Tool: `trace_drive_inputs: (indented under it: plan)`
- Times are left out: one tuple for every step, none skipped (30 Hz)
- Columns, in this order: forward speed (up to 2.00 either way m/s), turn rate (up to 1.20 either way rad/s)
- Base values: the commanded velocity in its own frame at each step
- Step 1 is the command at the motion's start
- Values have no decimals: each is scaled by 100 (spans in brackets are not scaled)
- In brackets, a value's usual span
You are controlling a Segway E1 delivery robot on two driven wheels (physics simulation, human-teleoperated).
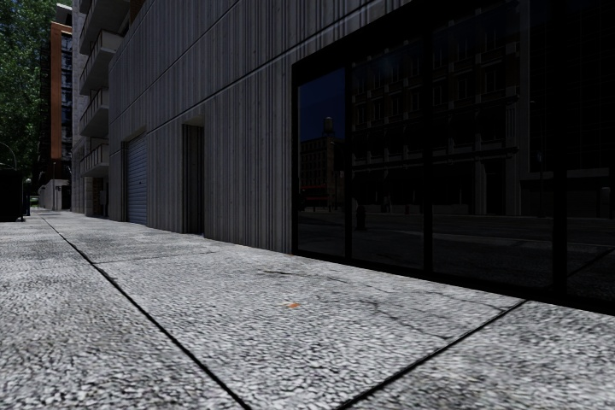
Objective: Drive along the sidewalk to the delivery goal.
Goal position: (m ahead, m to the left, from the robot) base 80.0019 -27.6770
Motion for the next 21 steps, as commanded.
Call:
trace_drive_inputs:
  plan:
    - [0,0]
    - [0,0]
    - [0,0]
    - [0,0]
    - [0,0]
    - [0,0]
    - [0,0]
    - [0,0]
    - [0,0]
    - [0,0]
    - [0,0]
    - [0,0]
    - [0,0]
    - [0,0]
    - [0,0]
    - [6,0]
    - [6,0]
    - [0,0]
    - [0,0]
    - [0,0]
    - [0,0]
